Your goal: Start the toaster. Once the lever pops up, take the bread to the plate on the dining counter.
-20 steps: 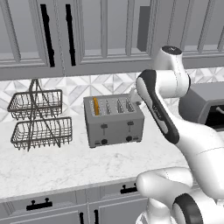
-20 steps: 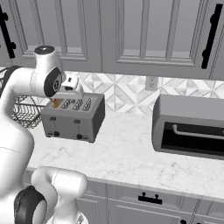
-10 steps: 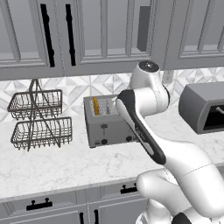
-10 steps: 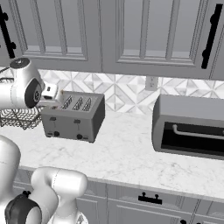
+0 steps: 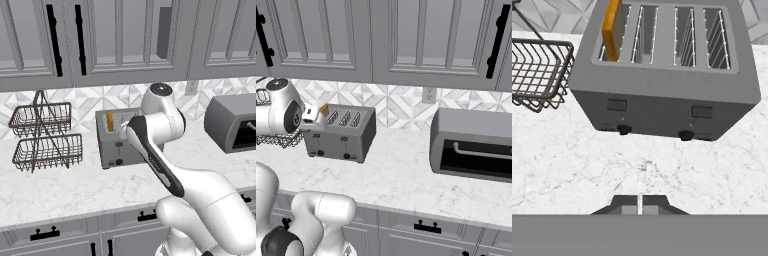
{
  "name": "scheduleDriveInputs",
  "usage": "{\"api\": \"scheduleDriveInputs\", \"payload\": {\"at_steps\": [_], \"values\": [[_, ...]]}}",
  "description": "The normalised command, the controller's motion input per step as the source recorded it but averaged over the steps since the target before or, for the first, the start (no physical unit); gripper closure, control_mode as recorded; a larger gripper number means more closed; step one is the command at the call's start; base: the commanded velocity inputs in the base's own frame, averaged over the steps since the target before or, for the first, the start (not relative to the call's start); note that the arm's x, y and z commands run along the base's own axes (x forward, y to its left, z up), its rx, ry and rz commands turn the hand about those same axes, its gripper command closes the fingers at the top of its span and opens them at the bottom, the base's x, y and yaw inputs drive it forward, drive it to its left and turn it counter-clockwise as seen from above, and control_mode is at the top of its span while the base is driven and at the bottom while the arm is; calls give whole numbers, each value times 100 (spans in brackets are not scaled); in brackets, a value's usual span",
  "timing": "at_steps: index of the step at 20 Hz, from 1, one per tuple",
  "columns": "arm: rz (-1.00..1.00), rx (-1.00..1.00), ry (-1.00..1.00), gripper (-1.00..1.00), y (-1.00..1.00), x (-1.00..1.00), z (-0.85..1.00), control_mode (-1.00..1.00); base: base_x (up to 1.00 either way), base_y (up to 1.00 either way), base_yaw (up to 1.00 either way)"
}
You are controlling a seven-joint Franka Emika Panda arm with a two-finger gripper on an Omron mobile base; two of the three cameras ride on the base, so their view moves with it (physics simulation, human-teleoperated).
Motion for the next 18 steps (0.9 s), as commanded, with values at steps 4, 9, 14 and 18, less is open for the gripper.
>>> {"api": "scheduleDriveInputs", "payload": {"at_steps": [4,9,14,18], "values": [[0,0,-1,100,6,17,-36,-100,0,0,0],[0,0,0,100,9,15,-21,-100,0,0,0],[0,0,0,100,25,30,-17,-100,0,0,0],[3,0,0,100,17,35,0,-100,0,0,0]]}}
